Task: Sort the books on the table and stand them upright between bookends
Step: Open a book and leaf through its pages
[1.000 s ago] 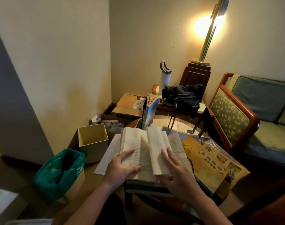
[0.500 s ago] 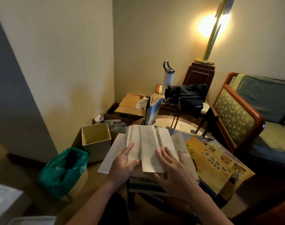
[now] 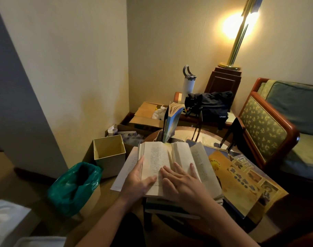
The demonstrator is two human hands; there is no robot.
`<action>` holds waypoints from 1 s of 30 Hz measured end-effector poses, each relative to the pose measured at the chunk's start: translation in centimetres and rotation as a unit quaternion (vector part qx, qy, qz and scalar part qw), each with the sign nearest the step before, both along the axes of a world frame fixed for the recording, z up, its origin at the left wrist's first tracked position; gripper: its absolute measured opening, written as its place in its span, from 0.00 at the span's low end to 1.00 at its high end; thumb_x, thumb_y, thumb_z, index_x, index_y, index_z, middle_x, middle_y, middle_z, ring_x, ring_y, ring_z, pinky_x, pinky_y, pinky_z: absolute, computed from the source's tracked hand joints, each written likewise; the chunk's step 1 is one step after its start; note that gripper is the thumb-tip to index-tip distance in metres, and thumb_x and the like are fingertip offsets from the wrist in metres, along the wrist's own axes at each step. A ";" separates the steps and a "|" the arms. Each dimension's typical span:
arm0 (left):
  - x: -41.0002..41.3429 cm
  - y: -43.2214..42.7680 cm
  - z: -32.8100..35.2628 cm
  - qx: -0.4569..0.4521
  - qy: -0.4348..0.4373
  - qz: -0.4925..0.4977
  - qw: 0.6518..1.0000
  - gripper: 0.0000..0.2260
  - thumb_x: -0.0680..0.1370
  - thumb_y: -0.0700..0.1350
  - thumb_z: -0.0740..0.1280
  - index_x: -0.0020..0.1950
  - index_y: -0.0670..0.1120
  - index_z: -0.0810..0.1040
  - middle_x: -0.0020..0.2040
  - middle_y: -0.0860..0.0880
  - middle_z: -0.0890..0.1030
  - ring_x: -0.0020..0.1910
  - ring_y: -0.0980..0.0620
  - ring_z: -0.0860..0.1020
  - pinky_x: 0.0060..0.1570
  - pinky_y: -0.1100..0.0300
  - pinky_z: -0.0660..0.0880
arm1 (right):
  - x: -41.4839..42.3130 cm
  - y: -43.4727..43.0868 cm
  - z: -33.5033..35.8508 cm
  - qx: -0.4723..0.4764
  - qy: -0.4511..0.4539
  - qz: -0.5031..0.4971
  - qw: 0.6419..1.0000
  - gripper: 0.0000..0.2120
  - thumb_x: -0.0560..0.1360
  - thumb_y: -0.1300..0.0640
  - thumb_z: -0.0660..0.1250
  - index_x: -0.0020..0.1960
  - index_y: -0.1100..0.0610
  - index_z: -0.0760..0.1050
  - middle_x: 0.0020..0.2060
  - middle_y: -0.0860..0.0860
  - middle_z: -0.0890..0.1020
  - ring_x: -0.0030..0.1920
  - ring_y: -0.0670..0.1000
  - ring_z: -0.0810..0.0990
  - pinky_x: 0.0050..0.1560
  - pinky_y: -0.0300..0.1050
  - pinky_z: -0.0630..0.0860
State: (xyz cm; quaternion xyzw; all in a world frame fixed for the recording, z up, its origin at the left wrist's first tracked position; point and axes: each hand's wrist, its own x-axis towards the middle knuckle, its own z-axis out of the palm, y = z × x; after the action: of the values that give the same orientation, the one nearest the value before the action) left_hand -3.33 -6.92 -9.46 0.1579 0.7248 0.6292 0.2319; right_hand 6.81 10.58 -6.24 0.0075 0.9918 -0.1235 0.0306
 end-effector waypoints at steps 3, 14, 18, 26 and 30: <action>-0.1 0.0 -0.6 0.012 -0.015 -0.015 1.000 0.34 0.76 0.47 0.73 0.77 0.64 0.60 0.69 0.52 0.71 0.62 0.49 0.77 0.55 0.47 0.82 | -0.7 0.9 -1.1 0.035 -0.015 -0.038 0.999 0.30 0.80 0.35 0.34 0.80 0.41 0.45 0.80 0.41 0.48 0.79 0.48 0.38 0.74 0.68 0.31; 0.3 0.7 -2.0 -0.146 0.062 0.019 0.987 0.32 0.76 0.55 0.71 0.75 0.67 0.60 0.74 0.50 0.65 0.67 0.48 0.70 0.60 0.48 0.79 | -1.6 1.6 -3.8 0.033 0.012 -0.122 0.992 0.27 0.79 0.29 0.39 0.76 0.30 0.40 0.78 0.38 0.43 0.77 0.46 0.31 0.74 0.68 0.33; 0.8 1.0 -2.1 -0.386 0.318 0.011 0.866 0.31 0.79 0.68 0.55 0.78 0.65 0.44 0.80 0.53 0.35 0.79 0.47 0.40 0.76 0.45 0.47 | -1.6 1.6 -4.4 0.037 0.019 -0.123 0.992 0.27 0.78 0.28 0.37 0.76 0.29 0.39 0.78 0.38 0.41 0.77 0.47 0.29 0.74 0.68 0.33; 0.7 4.8 -3.0 -0.378 0.379 -0.106 0.838 0.23 0.86 0.54 0.46 0.81 0.55 0.49 0.80 0.59 0.48 0.80 0.58 0.43 0.75 0.50 0.32 | -1.6 1.6 -5.0 0.053 0.026 -0.118 0.991 0.25 0.79 0.32 0.33 0.76 0.29 0.37 0.78 0.38 0.39 0.76 0.47 0.27 0.74 0.67 0.31; -2.0 6.7 -3.2 -0.379 0.337 -0.102 0.856 0.24 0.86 0.52 0.46 0.82 0.51 0.47 0.82 0.54 0.49 0.80 0.57 0.46 0.76 0.51 0.38 | -1.5 1.4 -4.9 0.048 0.031 -0.116 0.992 0.27 0.76 0.32 0.27 0.75 0.27 0.38 0.78 0.38 0.38 0.76 0.47 0.27 0.74 0.68 0.31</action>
State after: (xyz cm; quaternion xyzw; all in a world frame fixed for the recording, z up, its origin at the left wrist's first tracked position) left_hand -5.33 -0.26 -12.63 0.3336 0.9207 0.1866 0.0783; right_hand 5.30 12.02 -11.18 0.1199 0.9896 -0.0785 -0.0151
